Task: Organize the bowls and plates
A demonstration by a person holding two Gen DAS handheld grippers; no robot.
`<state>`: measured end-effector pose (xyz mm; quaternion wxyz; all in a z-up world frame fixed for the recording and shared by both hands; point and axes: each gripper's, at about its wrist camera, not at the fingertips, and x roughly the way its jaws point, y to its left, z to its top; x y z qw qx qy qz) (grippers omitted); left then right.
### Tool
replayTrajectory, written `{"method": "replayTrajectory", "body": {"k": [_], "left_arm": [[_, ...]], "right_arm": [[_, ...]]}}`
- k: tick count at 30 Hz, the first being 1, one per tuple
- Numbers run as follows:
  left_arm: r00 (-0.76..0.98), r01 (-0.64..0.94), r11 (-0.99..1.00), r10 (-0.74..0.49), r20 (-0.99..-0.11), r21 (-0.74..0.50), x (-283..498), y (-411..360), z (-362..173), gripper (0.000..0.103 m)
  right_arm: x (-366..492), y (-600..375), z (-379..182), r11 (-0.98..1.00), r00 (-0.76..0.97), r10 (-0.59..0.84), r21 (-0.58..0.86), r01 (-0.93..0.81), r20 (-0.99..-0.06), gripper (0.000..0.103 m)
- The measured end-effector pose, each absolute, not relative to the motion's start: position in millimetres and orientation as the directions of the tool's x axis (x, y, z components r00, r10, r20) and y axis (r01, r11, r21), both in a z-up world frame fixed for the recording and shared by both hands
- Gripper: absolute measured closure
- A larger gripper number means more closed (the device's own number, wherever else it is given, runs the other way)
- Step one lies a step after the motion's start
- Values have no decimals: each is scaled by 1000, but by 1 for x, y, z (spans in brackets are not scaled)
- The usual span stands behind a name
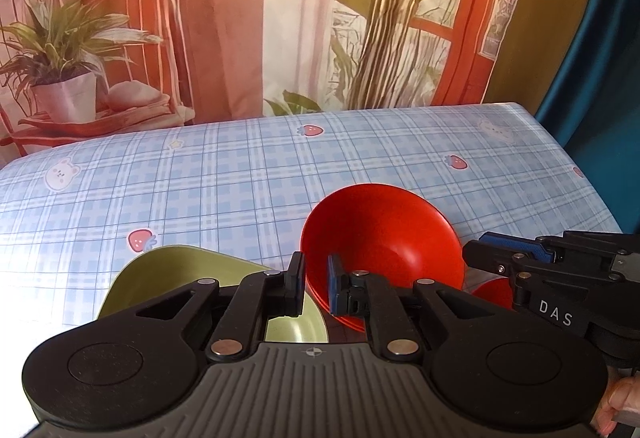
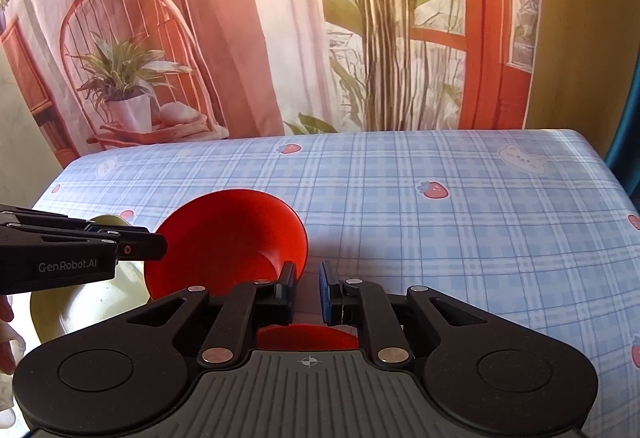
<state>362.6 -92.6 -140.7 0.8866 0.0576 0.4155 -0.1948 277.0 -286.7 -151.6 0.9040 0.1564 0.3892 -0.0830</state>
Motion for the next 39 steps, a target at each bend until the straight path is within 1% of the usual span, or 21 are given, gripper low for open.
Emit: {"method": "replayTrajectory", "body": {"k": [5,11,19,26,39], "left_arm": [[599,383,922,-293,-745,-55,354,-94,-132,91],[598,398,913,-328,-732,-84,333,-102,-126,91],[585,429,898,-358,-728,-96,304,-120,-131,91],[555,444,890,-361,-749,-100,288,-128,-141,91],[515,421,897,-362,-777,-138,278,-130,-160,91]], "right_arm": [[266,-291,-148,935,690,-36,220,278,-723,90],[248,-296,-146,932,698,-47,221,288,-714,90],[223,-304,-145,932,703,-63,211,296,-709,90],[203,-308,-149,928,706,-51,229,295,-706,90],[173,-313,-159,914,713,-51,255,315,-699,90]]}}
